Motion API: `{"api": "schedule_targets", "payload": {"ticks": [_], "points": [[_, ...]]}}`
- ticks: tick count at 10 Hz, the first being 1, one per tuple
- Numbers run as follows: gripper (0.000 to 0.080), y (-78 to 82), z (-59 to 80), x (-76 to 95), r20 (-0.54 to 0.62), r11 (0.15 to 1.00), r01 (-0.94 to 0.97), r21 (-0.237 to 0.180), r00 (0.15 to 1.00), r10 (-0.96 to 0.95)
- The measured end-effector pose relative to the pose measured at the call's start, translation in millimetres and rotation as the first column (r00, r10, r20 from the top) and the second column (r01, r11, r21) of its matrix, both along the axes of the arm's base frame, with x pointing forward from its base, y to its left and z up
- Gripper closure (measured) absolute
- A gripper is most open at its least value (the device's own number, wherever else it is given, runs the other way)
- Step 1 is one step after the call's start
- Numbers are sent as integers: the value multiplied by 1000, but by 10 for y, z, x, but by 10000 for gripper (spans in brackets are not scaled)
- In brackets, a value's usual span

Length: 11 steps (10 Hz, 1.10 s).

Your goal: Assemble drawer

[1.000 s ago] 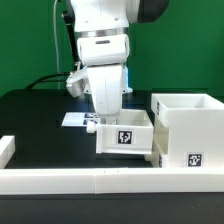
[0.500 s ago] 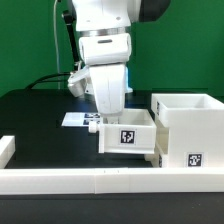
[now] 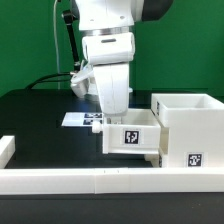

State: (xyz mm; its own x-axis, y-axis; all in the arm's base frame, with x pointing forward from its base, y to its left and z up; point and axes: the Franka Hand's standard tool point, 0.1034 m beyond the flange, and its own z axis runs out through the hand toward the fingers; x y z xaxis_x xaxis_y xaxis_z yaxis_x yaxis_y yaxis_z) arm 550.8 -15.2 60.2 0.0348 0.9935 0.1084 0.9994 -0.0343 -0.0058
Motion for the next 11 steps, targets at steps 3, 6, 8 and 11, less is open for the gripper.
{"api": "schedule_targets", "payload": {"ticks": [3,6,8,11], "points": [[757,7,-18,-3,20,1000,2,1,1000,-2],[757,29,-30,-9,18,1000,-1,2,1000,1],[757,69,-32,-8,17,1000,-1,2,1000,1],[757,118,-30,-7,17,1000,-3,3,1000,3]]}}
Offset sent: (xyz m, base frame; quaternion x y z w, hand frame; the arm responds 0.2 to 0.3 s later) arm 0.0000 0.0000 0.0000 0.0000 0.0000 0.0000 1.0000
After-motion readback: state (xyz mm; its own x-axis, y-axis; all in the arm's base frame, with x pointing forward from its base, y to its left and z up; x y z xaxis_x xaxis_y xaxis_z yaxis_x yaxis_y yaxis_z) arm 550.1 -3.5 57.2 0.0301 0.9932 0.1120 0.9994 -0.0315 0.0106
